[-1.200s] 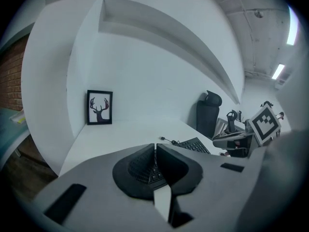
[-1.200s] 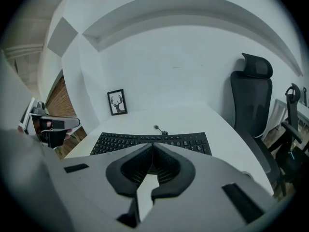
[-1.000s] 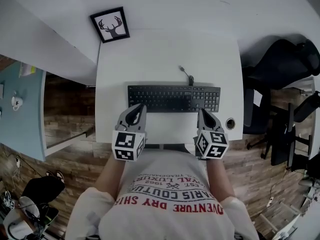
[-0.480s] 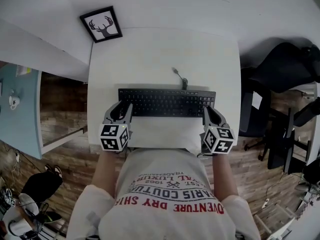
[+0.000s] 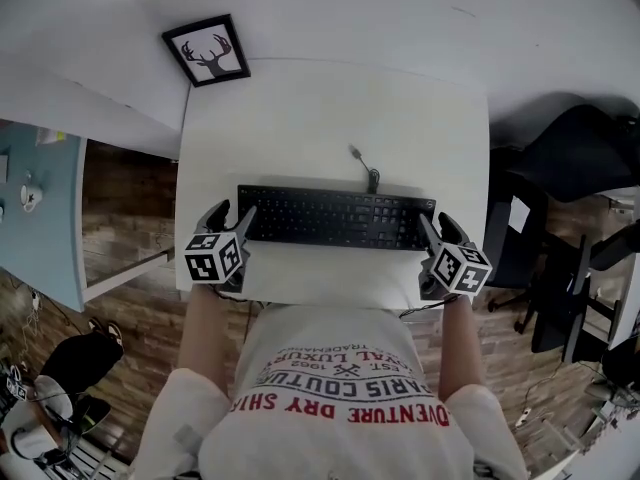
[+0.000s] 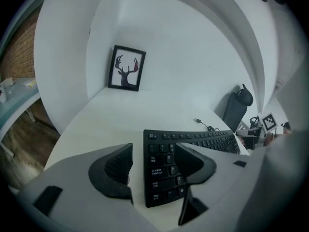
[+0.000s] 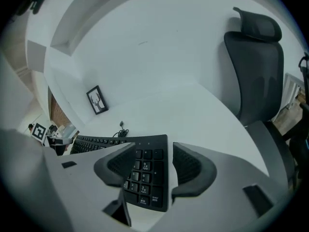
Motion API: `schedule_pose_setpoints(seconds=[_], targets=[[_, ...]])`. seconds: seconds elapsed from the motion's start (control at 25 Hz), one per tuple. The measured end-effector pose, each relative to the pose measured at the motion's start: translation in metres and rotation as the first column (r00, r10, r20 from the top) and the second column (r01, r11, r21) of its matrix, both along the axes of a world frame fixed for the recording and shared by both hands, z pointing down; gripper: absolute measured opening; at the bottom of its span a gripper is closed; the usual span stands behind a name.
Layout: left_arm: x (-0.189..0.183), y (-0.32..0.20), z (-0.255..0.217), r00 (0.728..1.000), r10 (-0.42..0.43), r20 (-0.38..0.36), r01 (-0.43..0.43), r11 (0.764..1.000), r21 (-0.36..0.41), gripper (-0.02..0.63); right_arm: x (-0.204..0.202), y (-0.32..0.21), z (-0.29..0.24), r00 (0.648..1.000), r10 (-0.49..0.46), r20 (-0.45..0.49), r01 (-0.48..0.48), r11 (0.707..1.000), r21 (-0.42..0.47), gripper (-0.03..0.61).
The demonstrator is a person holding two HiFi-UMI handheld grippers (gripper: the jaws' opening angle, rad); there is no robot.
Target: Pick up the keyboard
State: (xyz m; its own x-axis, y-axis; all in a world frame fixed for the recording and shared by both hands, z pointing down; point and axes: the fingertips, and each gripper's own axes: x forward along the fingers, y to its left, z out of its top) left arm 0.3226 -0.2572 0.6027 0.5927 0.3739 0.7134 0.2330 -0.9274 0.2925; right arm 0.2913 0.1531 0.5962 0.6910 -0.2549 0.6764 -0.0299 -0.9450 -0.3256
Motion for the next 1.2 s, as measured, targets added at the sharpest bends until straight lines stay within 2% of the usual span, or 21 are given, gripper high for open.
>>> schedule_pose_setpoints(seconds=[0.12,0.32,0.68,0.92,1.2], targets=[[0.001,0.002,0.008,0.999,0.025,0.049,-0.023,0.999,-0.023,0.268,0.002,0.002,0.009,0.999,-0.008,0.035,0.006,0.998,0.058,0.232],[0.004,0.007,0.021,0.992,0.072,0.105,-0.068,0.997,-0.047,0.268,0.005,-0.006,0.027,0.991,-0.095,0.090,0.084,0.989,0.121,0.242],[0.003,0.009,0.028,0.988,0.045,0.145,-0.022,0.988,-0.154,0.264,0.010,-0.015,0.033,0.975,-0.205,0.090,0.183,0.961,0.209,0.241],[0.003,0.013,0.029,0.985,0.068,0.158,-0.033,0.976,-0.215,0.239,0.011,-0.015,0.032,0.981,-0.180,0.073,0.158,0.957,0.242,0.241],[0.003,0.013,0.028,0.986,0.075,0.148,-0.041,0.974,-0.222,0.236,0.010,-0.015,0.029,0.984,-0.159,0.078,0.137,0.964,0.226,0.239]])
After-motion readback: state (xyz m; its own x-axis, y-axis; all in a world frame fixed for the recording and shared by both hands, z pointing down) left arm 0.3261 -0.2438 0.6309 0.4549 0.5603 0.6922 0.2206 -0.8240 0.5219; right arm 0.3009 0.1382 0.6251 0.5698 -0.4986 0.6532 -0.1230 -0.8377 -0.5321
